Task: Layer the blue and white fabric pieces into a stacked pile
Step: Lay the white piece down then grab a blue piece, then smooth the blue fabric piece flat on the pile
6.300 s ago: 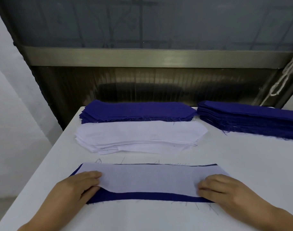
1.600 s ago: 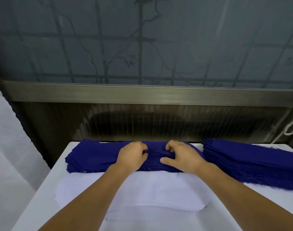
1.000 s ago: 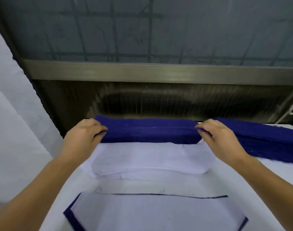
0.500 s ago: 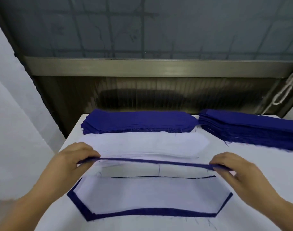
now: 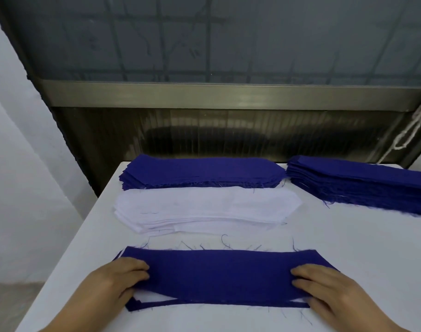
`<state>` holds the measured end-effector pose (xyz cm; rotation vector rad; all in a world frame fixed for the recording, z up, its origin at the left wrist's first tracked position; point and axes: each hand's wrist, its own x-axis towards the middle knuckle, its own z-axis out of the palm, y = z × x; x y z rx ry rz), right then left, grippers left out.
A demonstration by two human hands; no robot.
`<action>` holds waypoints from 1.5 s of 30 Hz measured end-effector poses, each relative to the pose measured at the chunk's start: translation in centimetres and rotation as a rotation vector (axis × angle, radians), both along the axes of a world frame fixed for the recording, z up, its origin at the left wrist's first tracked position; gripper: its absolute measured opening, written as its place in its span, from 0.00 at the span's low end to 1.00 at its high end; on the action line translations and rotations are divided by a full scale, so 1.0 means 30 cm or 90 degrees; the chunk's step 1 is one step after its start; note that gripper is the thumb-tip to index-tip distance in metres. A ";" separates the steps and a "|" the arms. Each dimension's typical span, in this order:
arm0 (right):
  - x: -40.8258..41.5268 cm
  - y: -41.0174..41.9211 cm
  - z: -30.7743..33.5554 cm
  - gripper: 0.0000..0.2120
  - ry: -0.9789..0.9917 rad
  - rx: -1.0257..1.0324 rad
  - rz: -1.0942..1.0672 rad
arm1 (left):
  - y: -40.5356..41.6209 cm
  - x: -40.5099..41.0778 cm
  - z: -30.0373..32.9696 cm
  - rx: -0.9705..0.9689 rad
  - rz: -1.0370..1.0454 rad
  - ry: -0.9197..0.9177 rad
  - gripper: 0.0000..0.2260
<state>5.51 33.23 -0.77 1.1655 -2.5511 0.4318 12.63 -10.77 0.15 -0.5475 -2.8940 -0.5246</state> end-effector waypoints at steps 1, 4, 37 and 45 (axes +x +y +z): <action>0.006 0.006 0.008 0.26 -0.024 -0.003 -0.010 | -0.006 0.001 0.002 0.005 -0.006 -0.011 0.14; 0.003 0.039 0.013 0.23 -0.028 -0.013 -0.029 | -0.042 0.011 0.000 0.014 0.006 -0.010 0.20; -0.901 -0.382 0.116 0.08 -0.367 -0.117 -0.216 | 0.314 -0.914 0.115 0.050 0.209 -0.074 0.19; -0.916 -0.400 0.126 0.17 -0.366 -0.055 -0.266 | 0.320 -0.950 0.108 0.003 0.241 -0.004 0.09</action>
